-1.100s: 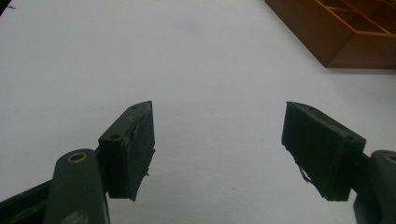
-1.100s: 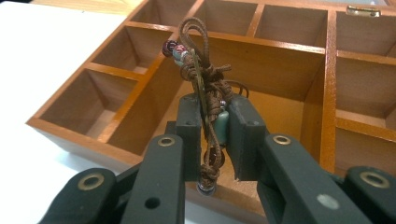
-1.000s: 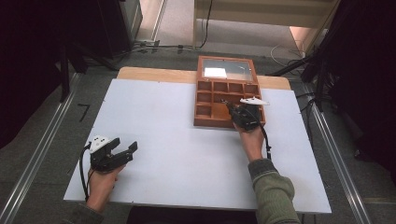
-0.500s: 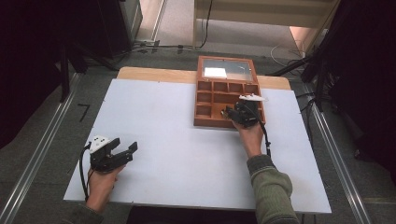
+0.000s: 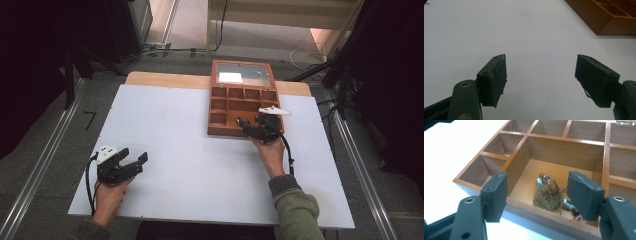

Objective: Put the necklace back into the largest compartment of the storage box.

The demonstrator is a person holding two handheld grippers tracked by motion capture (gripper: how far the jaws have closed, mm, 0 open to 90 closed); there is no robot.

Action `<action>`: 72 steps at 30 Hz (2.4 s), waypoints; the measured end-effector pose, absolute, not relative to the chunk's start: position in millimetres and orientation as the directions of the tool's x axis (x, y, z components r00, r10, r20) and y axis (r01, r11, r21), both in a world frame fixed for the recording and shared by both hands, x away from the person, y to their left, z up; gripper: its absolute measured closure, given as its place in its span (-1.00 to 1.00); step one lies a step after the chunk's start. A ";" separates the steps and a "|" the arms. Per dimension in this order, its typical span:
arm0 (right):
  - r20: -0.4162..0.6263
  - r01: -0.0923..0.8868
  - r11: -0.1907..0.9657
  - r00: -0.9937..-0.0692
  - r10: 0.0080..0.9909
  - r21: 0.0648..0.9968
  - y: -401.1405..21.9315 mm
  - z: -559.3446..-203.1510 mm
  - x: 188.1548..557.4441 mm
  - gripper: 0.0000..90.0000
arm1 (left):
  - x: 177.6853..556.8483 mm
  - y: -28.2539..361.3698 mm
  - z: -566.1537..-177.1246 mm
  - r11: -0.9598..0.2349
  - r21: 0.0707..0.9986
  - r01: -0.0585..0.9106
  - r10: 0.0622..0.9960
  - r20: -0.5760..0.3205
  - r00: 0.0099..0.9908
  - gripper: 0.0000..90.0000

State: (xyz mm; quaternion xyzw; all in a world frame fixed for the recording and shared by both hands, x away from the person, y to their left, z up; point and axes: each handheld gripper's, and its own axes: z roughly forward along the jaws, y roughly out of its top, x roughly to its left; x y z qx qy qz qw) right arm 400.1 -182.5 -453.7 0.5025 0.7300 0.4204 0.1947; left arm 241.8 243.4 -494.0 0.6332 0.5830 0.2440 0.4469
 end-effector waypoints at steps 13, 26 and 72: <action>0.148 0.570 0.164 -0.460 0.876 0.805 -187.1 -455.7 379.9 -0.62 | 241.7 243.1 -494.1 0.081 0.849 0.522 0.956 -0.214 0.201 -0.44; 0.127 0.558 0.179 -0.466 0.876 0.810 -191.9 -456.6 363.3 -0.66 | 241.6 243.2 -494.0 0.081 0.850 0.520 0.956 -0.215 0.202 -0.44; 0.140 0.536 0.140 -0.448 0.883 0.833 -246.1 -449.2 310.0 -0.66 | 240.8 242.6 -492.7 0.077 0.854 0.515 0.955 -0.211 0.207 -0.44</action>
